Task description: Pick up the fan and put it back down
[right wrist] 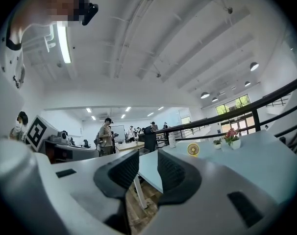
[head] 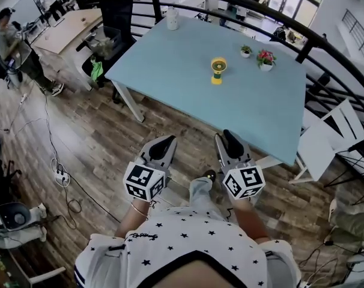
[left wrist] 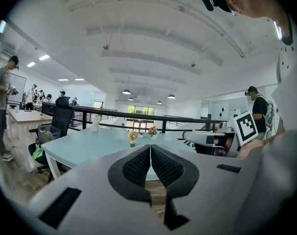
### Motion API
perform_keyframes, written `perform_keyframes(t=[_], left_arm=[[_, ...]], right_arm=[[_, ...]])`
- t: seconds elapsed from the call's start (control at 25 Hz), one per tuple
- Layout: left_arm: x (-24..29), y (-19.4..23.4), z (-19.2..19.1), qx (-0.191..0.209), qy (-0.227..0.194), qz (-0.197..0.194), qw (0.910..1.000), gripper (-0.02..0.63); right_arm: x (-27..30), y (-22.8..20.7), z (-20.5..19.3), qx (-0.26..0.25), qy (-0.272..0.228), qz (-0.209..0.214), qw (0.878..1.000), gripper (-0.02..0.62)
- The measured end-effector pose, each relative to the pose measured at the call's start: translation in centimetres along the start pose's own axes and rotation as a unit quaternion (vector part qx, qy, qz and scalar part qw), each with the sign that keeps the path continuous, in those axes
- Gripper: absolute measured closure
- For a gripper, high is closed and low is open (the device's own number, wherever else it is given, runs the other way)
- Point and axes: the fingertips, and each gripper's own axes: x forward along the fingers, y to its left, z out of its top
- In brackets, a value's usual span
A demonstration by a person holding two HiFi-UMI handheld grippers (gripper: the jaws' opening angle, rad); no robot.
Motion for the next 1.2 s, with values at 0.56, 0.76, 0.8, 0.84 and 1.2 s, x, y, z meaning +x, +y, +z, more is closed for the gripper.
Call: perform_keyframes(t=[0.56,0.76,0.8,0.84,1.2], left_arm=[[10.8,3.7,3.6,0.000,0.000,0.004,1.0000,0.577],[14.6,4.5,4.3,-0.002,0.004,-0.003,1.0000,0.577],[15.4,4.6,4.4,-0.002,0.004,-0.005,1.0000,0.577],[16.2,4.6,4.6,-0.002,0.004,-0.008,1.0000,0.577],[21.3,5.2,5.7,-0.003,0.002,-0.024,0.9997,0.577]], right_arm=[[7.8,-9.5,2.0,0.010,0.006,-0.007,1.000,0.485],[9.9,-12.5,2.2,0.015,0.010,-0.013,1.000,0.483],[10.3,-13.2,2.2,0.015,0.011,-0.015,1.000,0.483],[10.7,-13.8,2.2,0.016,0.012,-0.017,1.000,0.483],[13.0,-17.9,2.4,0.013,0.024,-0.029,0.999,0.476]])
